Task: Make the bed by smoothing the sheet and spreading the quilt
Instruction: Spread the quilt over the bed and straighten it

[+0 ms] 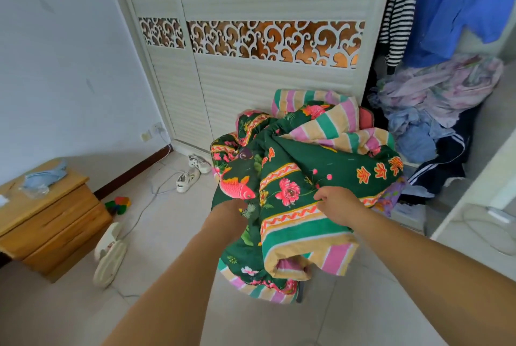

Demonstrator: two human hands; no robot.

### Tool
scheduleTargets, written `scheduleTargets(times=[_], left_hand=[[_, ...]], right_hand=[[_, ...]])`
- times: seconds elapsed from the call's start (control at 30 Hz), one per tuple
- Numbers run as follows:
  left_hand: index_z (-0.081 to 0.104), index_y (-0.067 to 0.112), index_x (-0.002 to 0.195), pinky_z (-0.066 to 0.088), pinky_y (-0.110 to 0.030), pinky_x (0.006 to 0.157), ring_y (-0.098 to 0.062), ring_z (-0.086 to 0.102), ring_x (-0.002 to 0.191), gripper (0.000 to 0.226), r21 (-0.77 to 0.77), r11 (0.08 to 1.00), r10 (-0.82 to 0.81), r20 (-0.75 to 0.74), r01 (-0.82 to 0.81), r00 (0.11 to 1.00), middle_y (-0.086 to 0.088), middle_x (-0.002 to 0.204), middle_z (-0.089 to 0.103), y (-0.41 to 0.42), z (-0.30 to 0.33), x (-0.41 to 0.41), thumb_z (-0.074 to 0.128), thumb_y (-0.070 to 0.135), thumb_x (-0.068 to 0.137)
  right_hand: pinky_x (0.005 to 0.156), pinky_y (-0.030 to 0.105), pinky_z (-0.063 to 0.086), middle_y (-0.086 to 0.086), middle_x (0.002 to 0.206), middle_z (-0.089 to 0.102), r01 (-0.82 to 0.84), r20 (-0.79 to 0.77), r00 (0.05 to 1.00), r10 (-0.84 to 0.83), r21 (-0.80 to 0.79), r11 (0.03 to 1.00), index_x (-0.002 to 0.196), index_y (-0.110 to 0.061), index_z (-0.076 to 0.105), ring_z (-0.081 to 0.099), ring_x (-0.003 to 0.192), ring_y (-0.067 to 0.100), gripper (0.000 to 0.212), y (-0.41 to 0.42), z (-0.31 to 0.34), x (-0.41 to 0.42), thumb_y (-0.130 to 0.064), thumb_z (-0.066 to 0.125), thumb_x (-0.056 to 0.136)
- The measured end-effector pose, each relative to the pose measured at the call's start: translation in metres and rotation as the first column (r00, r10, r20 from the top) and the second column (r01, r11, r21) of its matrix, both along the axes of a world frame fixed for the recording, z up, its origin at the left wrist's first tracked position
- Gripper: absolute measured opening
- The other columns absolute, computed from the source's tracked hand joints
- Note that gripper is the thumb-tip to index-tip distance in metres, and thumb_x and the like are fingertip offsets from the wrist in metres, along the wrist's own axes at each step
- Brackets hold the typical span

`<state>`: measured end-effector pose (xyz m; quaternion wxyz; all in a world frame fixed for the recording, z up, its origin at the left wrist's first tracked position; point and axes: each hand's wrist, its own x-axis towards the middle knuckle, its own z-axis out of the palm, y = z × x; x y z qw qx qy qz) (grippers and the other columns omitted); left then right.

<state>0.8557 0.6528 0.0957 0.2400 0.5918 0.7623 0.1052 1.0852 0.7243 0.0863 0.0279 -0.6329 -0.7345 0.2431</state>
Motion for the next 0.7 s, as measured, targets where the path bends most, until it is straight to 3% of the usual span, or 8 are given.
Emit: scheduleTargets(times=[0.1,0.27,0.37,0.47,0.6,0.7], left_hand=[[0.052,0.023,0.131,0.044,-0.022,0.074,-0.021,0.059,0.097,0.041,0.035,0.998,-0.054,0.026,0.053,0.998,-0.006,0.128,0.057,0.04,0.003,-0.009,0.043,0.01,0.093],[0.051,0.02,0.132,0.044,-0.025,0.083,-0.022,0.057,0.11,0.04,0.034,0.992,-0.124,0.001,0.124,0.992,-0.006,0.129,0.057,0.118,-0.005,-0.036,0.046,0.012,0.093],[0.047,0.019,0.136,0.043,-0.028,0.096,-0.022,0.053,0.12,0.044,-0.014,0.991,-0.132,-0.016,0.132,0.991,-0.005,0.135,0.054,0.174,-0.021,-0.053,0.045,0.01,0.093],[0.043,0.019,0.139,0.041,-0.03,0.1,-0.023,0.051,0.123,0.046,-0.088,0.982,-0.17,-0.038,0.166,0.985,-0.007,0.138,0.051,0.244,-0.033,-0.07,0.045,0.011,0.094],[0.047,0.019,0.135,0.048,-0.031,0.088,-0.024,0.056,0.111,0.043,-0.087,0.985,-0.152,0.014,0.152,0.988,-0.007,0.132,0.055,0.315,-0.048,-0.088,0.052,0.016,0.092],[0.026,0.022,0.147,0.044,-0.035,0.095,-0.03,0.049,0.123,0.075,-0.075,0.99,-0.115,0.039,0.118,0.993,-0.012,0.147,0.035,0.354,-0.06,-0.097,0.068,0.026,0.084]], right_hand=[[0.1,0.033,0.042,0.009,0.138,0.051,0.009,0.041,0.999,-0.01,0.026,1.0,0.132,-0.016,0.053,0.049,0.124,0.028,0.036,0.045,0.003,-0.013,-0.022,0.047,0.098],[0.099,0.036,0.043,0.007,0.137,0.047,0.005,0.111,0.994,-0.014,0.08,0.997,0.138,-0.018,0.044,0.048,0.124,0.026,0.046,0.125,-0.008,-0.028,-0.026,0.054,0.094],[0.103,0.041,0.041,0.006,0.143,0.041,0.002,0.244,0.969,-0.034,0.13,0.992,0.144,-0.018,0.034,0.041,0.13,0.027,0.064,0.178,-0.028,-0.035,-0.036,0.061,0.088],[0.114,0.048,0.024,0.008,0.154,0.019,-0.017,0.409,0.912,-0.015,0.075,0.997,0.15,-0.018,0.01,0.019,0.143,0.03,0.098,0.239,-0.047,-0.051,-0.044,0.07,0.078],[0.117,0.056,0.004,0.013,0.157,-0.02,-0.087,0.566,0.822,0.058,0.025,0.996,0.15,-0.027,-0.018,-0.011,0.146,0.034,0.129,0.294,-0.058,-0.07,-0.043,0.08,0.067],[0.115,0.058,-0.006,0.011,0.152,-0.035,-0.116,0.607,0.79,0.093,-0.001,0.993,0.146,-0.033,-0.026,-0.024,0.142,0.038,0.145,0.322,-0.06,-0.075,-0.049,0.086,0.054]])
